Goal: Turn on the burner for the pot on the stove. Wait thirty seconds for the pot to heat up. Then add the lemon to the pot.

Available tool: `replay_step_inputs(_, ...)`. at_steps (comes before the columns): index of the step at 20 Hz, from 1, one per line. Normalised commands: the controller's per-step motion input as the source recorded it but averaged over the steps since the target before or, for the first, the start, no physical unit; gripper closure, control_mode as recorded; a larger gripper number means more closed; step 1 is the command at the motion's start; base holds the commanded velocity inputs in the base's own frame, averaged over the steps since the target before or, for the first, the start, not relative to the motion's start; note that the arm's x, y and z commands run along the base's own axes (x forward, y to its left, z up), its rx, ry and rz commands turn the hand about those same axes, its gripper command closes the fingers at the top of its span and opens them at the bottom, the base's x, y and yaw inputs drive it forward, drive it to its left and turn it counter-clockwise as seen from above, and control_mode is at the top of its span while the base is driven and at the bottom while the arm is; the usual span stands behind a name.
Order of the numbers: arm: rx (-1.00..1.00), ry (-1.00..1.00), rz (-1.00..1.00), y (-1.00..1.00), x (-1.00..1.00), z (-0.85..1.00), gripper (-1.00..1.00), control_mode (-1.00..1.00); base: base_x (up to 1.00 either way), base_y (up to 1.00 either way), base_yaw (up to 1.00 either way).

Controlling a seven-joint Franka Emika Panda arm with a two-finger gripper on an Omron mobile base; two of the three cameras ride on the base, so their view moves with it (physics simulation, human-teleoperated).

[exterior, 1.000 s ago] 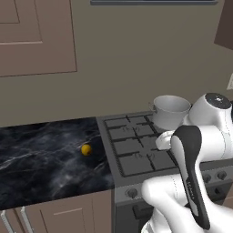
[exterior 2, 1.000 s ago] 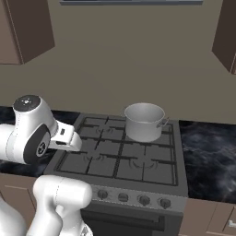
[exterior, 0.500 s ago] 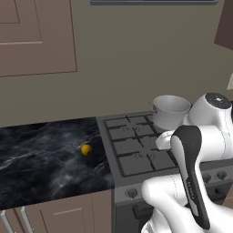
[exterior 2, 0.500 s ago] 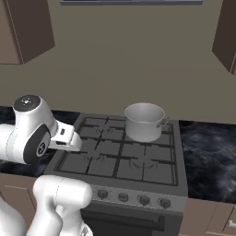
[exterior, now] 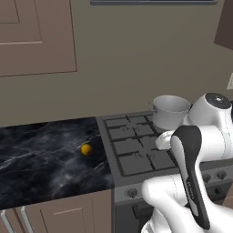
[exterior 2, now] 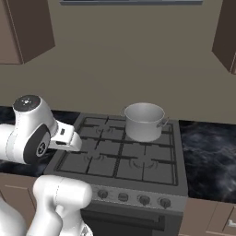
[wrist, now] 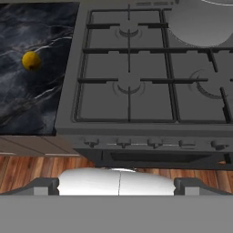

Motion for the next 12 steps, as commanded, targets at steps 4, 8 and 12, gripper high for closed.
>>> replay_step_inputs(4,0.0,0.0,0.0,0.0,0.0,0.0,-1.0,1.0,-0.05,0.0,0.0)
replay_step_inputs(8,0.0,0.0,0.0,-0.01,0.0,0.0,-1.0,-1.0,0.0,0.0,0.0)
replay_step_inputs(12,0.0,0.0,-0.05,-0.45,-0.04,-0.14,-1.0,-1.0,0.0,0.0,0.0)
